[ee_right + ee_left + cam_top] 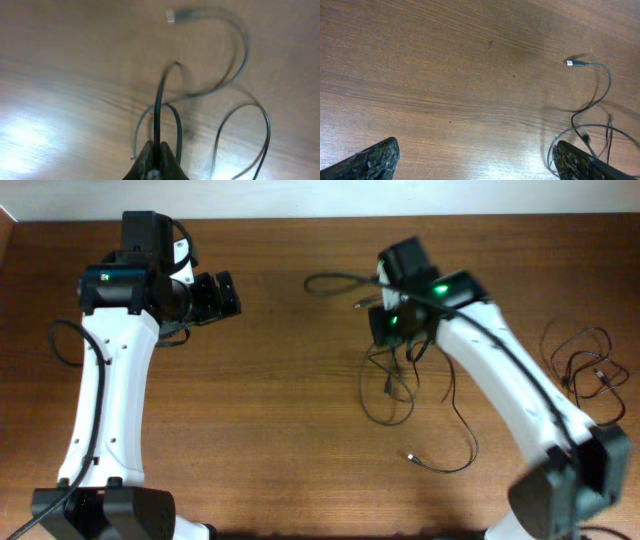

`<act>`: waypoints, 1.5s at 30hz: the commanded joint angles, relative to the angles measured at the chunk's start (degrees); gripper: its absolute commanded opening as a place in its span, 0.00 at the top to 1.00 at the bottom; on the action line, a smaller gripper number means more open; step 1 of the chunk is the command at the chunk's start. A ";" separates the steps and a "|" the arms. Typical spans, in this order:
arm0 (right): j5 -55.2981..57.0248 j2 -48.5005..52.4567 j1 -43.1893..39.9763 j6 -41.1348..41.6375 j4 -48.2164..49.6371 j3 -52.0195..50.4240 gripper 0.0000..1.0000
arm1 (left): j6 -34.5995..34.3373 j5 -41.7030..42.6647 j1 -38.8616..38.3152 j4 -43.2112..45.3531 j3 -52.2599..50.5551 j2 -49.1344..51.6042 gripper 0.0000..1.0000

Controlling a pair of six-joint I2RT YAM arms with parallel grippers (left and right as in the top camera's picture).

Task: Untangle cables
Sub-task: 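Lift the cable high with the right gripper and pull it rightward, then lower the cable at the right side and drag it toward the right edge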

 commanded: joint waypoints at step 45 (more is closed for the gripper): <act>20.33 1.22 -18.97 11.85 -37.33 17.73 0.96 | -0.15 -0.26 0.09 0.11 0.44 0.13 0.01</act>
